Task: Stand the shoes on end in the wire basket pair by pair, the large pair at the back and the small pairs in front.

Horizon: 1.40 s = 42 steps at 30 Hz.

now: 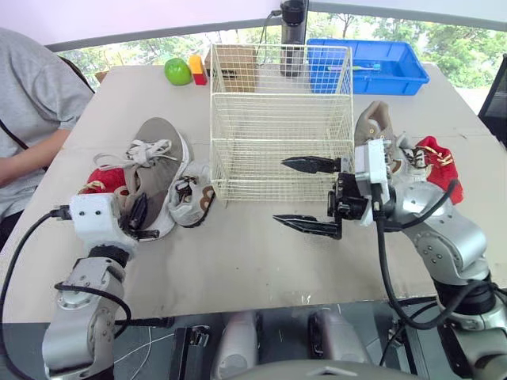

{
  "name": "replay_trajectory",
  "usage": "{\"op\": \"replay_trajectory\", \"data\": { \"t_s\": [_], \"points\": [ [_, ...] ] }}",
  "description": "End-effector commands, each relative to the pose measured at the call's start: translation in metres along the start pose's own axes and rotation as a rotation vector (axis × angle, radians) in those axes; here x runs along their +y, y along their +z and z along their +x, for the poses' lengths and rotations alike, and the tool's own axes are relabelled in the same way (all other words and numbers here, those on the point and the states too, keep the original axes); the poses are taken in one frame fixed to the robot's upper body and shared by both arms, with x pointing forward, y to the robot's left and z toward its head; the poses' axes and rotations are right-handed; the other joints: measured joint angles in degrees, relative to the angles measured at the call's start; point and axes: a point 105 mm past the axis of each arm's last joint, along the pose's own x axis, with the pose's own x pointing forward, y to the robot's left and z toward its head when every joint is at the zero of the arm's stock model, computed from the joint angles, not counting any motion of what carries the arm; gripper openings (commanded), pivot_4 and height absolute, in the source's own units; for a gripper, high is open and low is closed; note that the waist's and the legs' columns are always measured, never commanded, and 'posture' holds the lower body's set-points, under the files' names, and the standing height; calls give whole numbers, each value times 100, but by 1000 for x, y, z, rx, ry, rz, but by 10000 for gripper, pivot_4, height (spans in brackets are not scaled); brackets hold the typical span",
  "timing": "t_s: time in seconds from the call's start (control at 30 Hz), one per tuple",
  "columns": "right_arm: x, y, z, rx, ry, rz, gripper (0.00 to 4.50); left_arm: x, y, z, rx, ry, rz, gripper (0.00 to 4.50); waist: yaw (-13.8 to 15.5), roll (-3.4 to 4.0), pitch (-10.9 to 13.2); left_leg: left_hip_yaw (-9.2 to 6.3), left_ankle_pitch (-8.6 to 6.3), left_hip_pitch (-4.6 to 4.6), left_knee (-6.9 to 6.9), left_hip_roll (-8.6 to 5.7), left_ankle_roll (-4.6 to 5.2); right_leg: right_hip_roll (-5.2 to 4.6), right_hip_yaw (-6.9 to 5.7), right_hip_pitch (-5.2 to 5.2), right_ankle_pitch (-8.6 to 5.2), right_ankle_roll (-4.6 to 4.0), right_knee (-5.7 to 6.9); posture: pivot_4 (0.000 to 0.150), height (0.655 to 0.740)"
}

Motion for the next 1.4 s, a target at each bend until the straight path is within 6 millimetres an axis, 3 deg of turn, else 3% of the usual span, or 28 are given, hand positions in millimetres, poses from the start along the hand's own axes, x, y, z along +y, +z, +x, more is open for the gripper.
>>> {"op": "replay_trajectory", "data": {
  "t_s": [0.03,0.1,0.23,0.33,0.43,0.5,0.57,0.67,0.77,0.87,0.97,1.07,1.13,1.23,1.3,1.4],
  "points": [
    [-8,17,3,-42,-25,-73,45000,5,88,-5,-406,64,-102,7717,15,-26,15,0,0,-6,5,0,0,1,-6,0,0,0,1,1500,7400],
    [-19,31,6,-85,-42,-68,45000,3,126,-5,-560,76,-200,7717,27,-84,43,-2,4,-13,13,0,-5,3,-19,-2,1,-1,10,1500,7400],
    [-39,55,9,-124,-79,-79,45000,-12,165,3,-678,15,-319,7717,28,-92,45,-7,8,-13,16,-7,-11,4,-17,2,15,19,8,1500,7400],
    [-57,92,12,-142,-112,-168,45000,-49,193,11,-728,-179,-242,7717,18,-91,46,2,6,-15,13,-15,-9,-1,-12,3,17,25,2,1500,7400],
    [-69,127,13,-138,-113,-213,45000,-102,211,7,-791,-443,28,7717,32,-91,53,5,6,-17,7,-17,-10,3,-26,0,16,25,6,1500,7400],
    [-68,147,9,-53,-78,-311,45000,-136,213,3,-858,-633,277,7717,71,-86,56,1,7,-24,2,-17,-11,7,-37,-6,15,21,4,1500,7400],
    [-73,162,2,33,-76,-364,45000,-156,208,1,-916,-774,473,7717,80,-75,62,10,6,-18,-5,-17,-11,6,-31,-2,14,21,-7,1500,7400],
    [-83,176,-7,138,-108,-406,45000,-171,202,0,-1009,-908,645,7717,43,-48,76,25,5,-19,-10,-17,-10,5,-19,-5,14,19,-21,1500,7400],
    [-105,184,-16,288,-209,-402,45000,-185,195,2,-1114,-997,828,7717,-22,-34,85,43,6,-35,-15,-15,-9,6,0,-39,15,23,-4,1500,7400],
    [-114,189,-20,343,-239,-416,45000,-191,192,3,-1181,-1033,898,7717,-52,-32,86,49,6,-41,-17,-7,-9,19,10,-60,16,23,7,1500,7400],
    [-123,189,-28,462,-238,-427,45000,-197,193,5,-1258,-1057,946,7717,-35,-9,100,56,6,-50,-14,-2,-8,23,16,-72,16,25,10,1500,7400],
    [-137,165,-45,655,-216,-426,45000,-200,200,3,-1336,-1051,955,7717,-14,-4,102,57,8,-135,19,-4,-8,22,19,-147,18,28,30,1500,7400],
    [-144,154,-51,712,-206,-404,45000,-200,203,2,-1366,-1042,968,7717,-16,-3,102,61,7,-136,24,-5,-8,21,22,-147,18,30,28,1500,7400],
    [-148,138,-56,786,-158,-397,32634,-201,205,1,-1407,-1035,1007,7716,-15,8,109,63,7,-140,29,-4,-8,21,22,-148,19,31,27,1500,7400],
    [-148,133,-56,807,-127,-386,21253,-200,206,1,-1419,-1028,1022,7716,-17,15,114,62,7,-140,29,-4,-8,21,21,-149,19,32,29,1500,7400],
    [-148,128,-55,822,-96,-378,7741,-199,208,1,-1430,-1019,1043,7716,-19,25,119,61,8,-140,29,-2,-8,22,19,-150,19,32,32,1500,7400]
  ]
}}
